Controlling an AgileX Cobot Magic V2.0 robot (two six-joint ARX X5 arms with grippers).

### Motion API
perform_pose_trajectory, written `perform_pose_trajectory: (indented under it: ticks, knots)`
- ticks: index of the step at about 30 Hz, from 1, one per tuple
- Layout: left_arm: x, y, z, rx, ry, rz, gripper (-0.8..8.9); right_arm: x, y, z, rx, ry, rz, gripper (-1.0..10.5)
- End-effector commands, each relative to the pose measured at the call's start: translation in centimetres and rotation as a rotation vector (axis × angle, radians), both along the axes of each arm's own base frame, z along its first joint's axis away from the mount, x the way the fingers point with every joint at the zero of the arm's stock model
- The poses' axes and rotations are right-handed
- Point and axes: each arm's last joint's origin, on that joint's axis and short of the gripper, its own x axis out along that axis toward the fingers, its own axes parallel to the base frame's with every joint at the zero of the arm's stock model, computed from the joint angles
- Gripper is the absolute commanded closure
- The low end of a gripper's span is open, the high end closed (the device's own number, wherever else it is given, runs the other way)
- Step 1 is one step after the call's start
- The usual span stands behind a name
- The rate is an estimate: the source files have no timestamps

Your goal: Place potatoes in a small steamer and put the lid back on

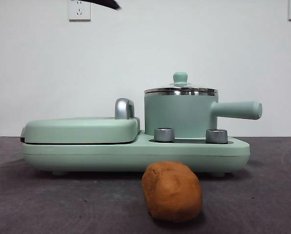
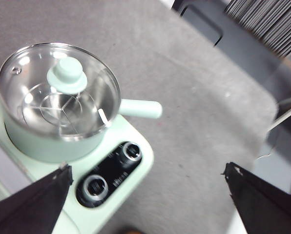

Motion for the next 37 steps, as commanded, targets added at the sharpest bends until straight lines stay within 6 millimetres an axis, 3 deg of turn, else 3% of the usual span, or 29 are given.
perform_pose_trajectory:
  ticks: [1, 9, 17, 29, 37]
  knots:
    - [1.6, -2.5, 0.8, 0.053, -0.075, -0.007, 3.04, -0.1, 0.0, 0.5, 0.007, -0.006, 0.001, 5.1]
    - [5.1, -7.6, 0.0, 0.134, -0.177, 0.023, 3.06, -0.1, 0.0, 0.5, 0.007, -0.006, 0.001, 5.1]
    - [8.5, -10.7, -3.8, 0.137, -0.224, 0.064, 3.15, -0.1, 0.0, 0.5, 0.007, -0.009, 0.001, 5.1]
    - [11.7, -12.2, -8.5, 0.203, -0.215, 0.138, 3.16, -0.1, 0.0, 0.5, 0.008, -0.009, 0.002, 5.1]
    - [12.8, -12.1, -9.7, 0.202, -0.212, 0.156, 3.18, -0.1, 0.0, 0.5, 0.007, -0.009, 0.001, 5.1]
